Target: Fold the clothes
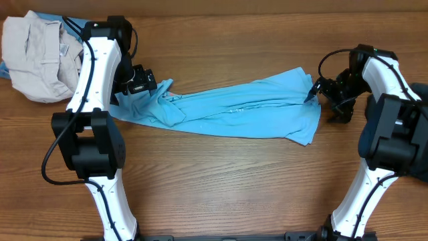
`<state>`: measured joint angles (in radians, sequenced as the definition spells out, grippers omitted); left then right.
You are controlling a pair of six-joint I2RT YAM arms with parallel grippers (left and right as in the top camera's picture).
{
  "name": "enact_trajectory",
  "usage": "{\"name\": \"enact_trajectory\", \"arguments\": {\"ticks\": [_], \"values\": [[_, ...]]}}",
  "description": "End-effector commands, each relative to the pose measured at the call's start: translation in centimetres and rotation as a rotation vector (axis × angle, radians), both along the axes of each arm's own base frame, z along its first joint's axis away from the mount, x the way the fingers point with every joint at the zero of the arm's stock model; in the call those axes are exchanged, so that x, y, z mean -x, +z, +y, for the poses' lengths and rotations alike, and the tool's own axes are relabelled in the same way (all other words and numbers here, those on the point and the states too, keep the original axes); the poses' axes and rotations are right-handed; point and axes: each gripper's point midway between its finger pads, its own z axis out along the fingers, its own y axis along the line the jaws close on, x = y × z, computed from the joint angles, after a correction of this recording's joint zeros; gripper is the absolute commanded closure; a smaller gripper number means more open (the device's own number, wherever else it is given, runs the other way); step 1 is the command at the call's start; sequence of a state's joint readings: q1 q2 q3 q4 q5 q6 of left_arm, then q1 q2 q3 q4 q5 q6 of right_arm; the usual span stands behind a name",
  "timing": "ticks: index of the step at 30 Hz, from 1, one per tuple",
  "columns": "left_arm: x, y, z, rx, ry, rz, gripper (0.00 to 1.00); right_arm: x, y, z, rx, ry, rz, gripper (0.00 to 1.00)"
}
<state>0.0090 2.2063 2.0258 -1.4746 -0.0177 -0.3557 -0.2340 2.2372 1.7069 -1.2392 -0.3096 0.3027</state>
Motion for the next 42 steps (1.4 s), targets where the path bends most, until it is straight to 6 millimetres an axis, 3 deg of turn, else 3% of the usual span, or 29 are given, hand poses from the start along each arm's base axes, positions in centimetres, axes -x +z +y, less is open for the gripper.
{"name": "enact_trajectory", "arguments": {"ticks": [1,7,14,15,18,19,22,23,29,33,34,38,40,42], "values": [[-0.2,0.8,-0.1,0.013,-0.019,-0.025,0.00,-0.9,0.3,0.1,0.003,0.055,-0.065,0.00],[-0.4,0.8,-0.1,0.013,-0.019,-0.033,0.00,-0.1,-1.4,1.2,-0.003,0.097,-0.062,0.00],[-0.4,0.8,-0.1,0.013,-0.019,-0.032,0.00,0.0,-2.9,4.6,-0.070,0.138,-0.083,0.00],[-0.4,0.8,-0.1,0.013,-0.019,-0.032,0.00,-0.1,-3.1,5.0,-0.070,0.149,-0.083,0.04],[-0.3,0.8,-0.1,0.013,-0.019,-0.030,0.00,-0.6,-3.3,5.1,-0.035,0.161,-0.102,0.44],[-0.3,0.8,-0.1,0.013,-0.019,-0.030,0.00,-0.6,-3.5,4.7,-0.015,0.141,-0.091,0.51],[-0.4,0.8,-0.1,0.013,-0.019,-0.032,0.00,-1.0,-3.4,3.9,-0.008,0.108,-0.098,0.89],[-0.4,0.8,-0.1,0.013,-0.019,-0.032,0.00,-1.2,-3.2,3.3,-0.007,0.084,-0.102,0.96],[-0.3,0.8,-0.1,0.013,-0.019,-0.032,0.00,-2.7,-1.2,-2.0,0.013,-0.051,-0.140,0.96],[-0.3,0.8,-0.1,0.013,-0.019,-0.029,0.00,-2.2,1.9,-9.5,0.207,-0.193,-0.085,0.96],[-0.3,0.8,-0.1,0.013,-0.019,-0.030,0.00,-2.1,3.1,-10.6,0.241,-0.202,-0.080,0.96],[-0.4,0.8,-0.1,0.013,-0.019,-0.033,0.00,-2.1,6.5,-11.2,0.333,-0.206,-0.072,0.96],[-0.4,0.8,-0.1,0.013,-0.019,-0.034,0.00,-2.1,7.8,-9.3,0.385,-0.140,-0.068,0.96],[-0.5,0.8,-0.1,0.014,-0.019,-0.037,0.00,-2.3,7.8,-5.9,0.389,-0.052,-0.056,0.96]]}}
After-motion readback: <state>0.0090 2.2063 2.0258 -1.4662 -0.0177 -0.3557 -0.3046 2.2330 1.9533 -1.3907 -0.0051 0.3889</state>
